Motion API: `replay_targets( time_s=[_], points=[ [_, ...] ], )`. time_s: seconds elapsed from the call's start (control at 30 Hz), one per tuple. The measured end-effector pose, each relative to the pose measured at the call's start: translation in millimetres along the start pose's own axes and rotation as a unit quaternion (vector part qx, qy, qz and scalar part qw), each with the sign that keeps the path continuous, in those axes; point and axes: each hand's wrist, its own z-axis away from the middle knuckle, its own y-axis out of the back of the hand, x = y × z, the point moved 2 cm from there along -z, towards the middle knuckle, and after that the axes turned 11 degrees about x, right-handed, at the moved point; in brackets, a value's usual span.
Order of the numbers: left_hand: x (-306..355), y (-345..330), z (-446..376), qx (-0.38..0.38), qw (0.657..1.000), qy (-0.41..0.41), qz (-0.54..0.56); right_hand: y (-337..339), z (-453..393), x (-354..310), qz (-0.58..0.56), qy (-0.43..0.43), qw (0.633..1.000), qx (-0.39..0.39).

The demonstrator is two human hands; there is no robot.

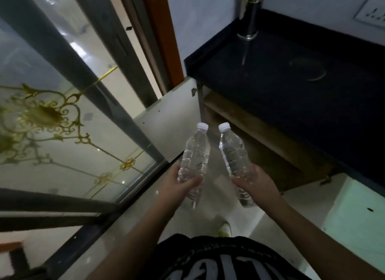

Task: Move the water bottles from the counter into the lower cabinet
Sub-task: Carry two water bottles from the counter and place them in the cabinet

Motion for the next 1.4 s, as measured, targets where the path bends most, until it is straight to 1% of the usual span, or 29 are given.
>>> replay_targets(
  time_s=[0.17,0.27,0.43,0.53,0.6,0.7,0.8,0.93,1.07,1.27,1.33,1.4],
  points=[
    [21.3,1.2,-78.7,-0.035,0.998,-0.003,-0.050,-15.4,-45.1,-7.2,-0.014,-0.039,0.999,0.027],
    [30.1,0.8,-140.0,-0.067,0.992,-0.009,-0.103,-36.6,-71.7,-3.4,-0.026,-0.086,0.994,0.063],
    [51.3,-10.1,-247.1,-0.125,0.971,-0.050,-0.200,-85.5,-116.0,-0.6,-0.030,-0.153,0.982,0.110],
    [64.2,-14.0,-290.6,-0.181,0.950,-0.053,-0.250,-114.8,-137.4,-12.0,-0.039,-0.201,0.966,0.158],
    [64.9,-12.2,-307.8,-0.202,0.941,-0.044,-0.269,-132.1,-147.7,-19.9,-0.056,-0.231,0.951,0.196],
    [58.3,-14.4,-328.4,-0.198,0.941,-0.015,-0.274,-154.8,-165.8,-25.3,-0.082,-0.262,0.932,0.235],
    [44.9,-30.0,-347.6,-0.195,0.942,0.008,-0.275,-174.4,-187.9,-16.7,-0.124,-0.299,0.907,0.268],
    [11.5,-59.9,-377.4,-0.176,0.952,0.030,-0.249,-193.9,-221.3,12.3,-0.173,-0.337,0.883,0.276],
    [-23.2,-94.1,-411.9,-0.181,0.959,0.056,-0.213,-201.1,-257.3,53.0,-0.135,-0.325,0.896,0.272],
    [-60.1,-151.7,-466.2,-0.183,0.968,0.052,-0.161,-203.4,-318.6,117.8,-0.108,-0.318,0.907,0.254],
    [-69.7,-174.4,-484.1,-0.176,0.972,0.037,-0.154,-199.4,-339.1,131.1,-0.108,-0.293,0.913,0.262],
    [-75.5,-194.1,-499.7,-0.167,0.973,0.001,-0.158,-198.1,-356.4,143.8,-0.109,-0.264,0.919,0.273]
  ],
)
